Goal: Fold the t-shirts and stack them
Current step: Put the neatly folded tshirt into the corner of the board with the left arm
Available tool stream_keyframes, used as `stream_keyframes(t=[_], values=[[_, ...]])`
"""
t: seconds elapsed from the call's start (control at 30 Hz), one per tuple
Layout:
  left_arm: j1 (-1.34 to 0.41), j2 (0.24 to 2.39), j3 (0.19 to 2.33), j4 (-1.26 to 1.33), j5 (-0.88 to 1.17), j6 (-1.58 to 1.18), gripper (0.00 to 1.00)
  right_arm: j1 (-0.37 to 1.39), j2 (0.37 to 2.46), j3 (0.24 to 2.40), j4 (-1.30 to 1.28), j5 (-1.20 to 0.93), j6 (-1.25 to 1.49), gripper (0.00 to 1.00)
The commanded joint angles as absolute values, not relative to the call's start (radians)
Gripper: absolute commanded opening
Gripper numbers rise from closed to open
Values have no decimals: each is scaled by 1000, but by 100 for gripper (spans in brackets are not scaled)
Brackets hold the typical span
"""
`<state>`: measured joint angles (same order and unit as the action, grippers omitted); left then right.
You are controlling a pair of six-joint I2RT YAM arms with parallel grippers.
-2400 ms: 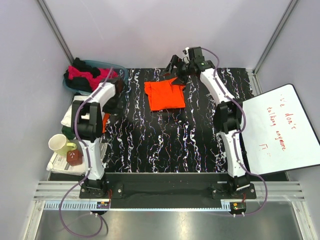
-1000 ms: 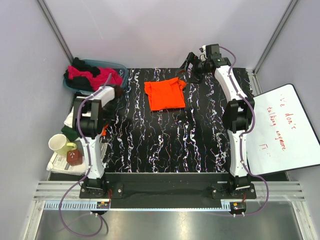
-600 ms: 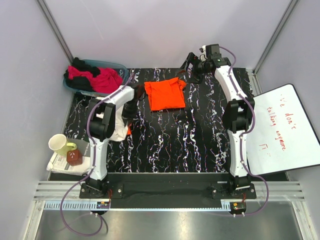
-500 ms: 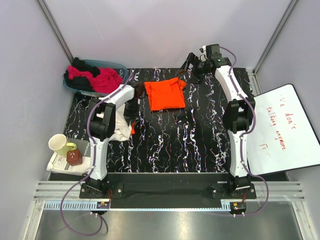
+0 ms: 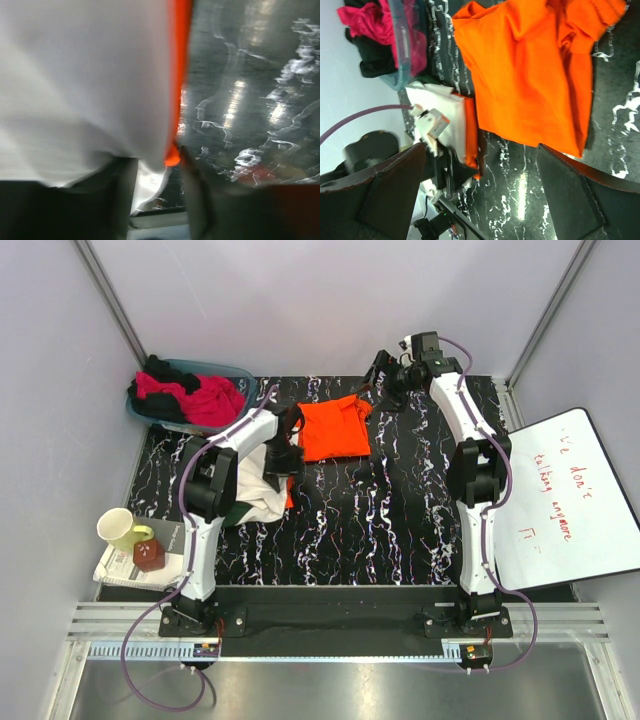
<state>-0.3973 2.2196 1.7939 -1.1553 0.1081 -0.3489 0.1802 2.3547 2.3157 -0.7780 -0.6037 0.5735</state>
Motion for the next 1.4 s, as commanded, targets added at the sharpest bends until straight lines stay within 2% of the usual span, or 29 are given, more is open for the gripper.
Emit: stream_keyframes(t=[0.0, 0.03, 0.07, 0.33, 0.43, 0.57, 0.97, 1.2, 1.3, 1.33, 1.37], values=[[-411, 2125, 1775, -1036, 157, -348, 86, 175, 2272, 2292, -782, -545, 532, 100], [-411, 2099, 1770, -1029, 152, -348, 97, 176, 2270, 2284, -788, -519, 526, 100], [-411, 2074, 1767, -1014, 149, -348, 99, 176, 2270, 2260, -792, -506, 522, 100], [-408, 1913, 1802, -966, 186, -368, 99, 176, 2345, 2146, -795, -426, 489, 100], [-399, 1865, 1819, -953, 207, -380, 99, 175, 2381, 2140, -792, -434, 489, 95], [-379, 1839, 1836, -956, 232, -390, 99, 176, 2422, 2161, -790, -460, 495, 91], [-299, 1790, 1779, -960, 236, -391, 99, 196, 2491, 2161, -781, -492, 522, 90], [-282, 1770, 1775, -962, 229, -394, 99, 242, 2533, 2187, -770, -525, 549, 80], [-276, 1763, 1770, -963, 227, -396, 99, 255, 2545, 2203, -770, -541, 554, 68], [-273, 1761, 1766, -963, 227, -396, 99, 258, 2548, 2209, -770, -546, 554, 58], [-272, 1756, 1761, -965, 224, -396, 99, 258, 2549, 2210, -772, -549, 552, 54]])
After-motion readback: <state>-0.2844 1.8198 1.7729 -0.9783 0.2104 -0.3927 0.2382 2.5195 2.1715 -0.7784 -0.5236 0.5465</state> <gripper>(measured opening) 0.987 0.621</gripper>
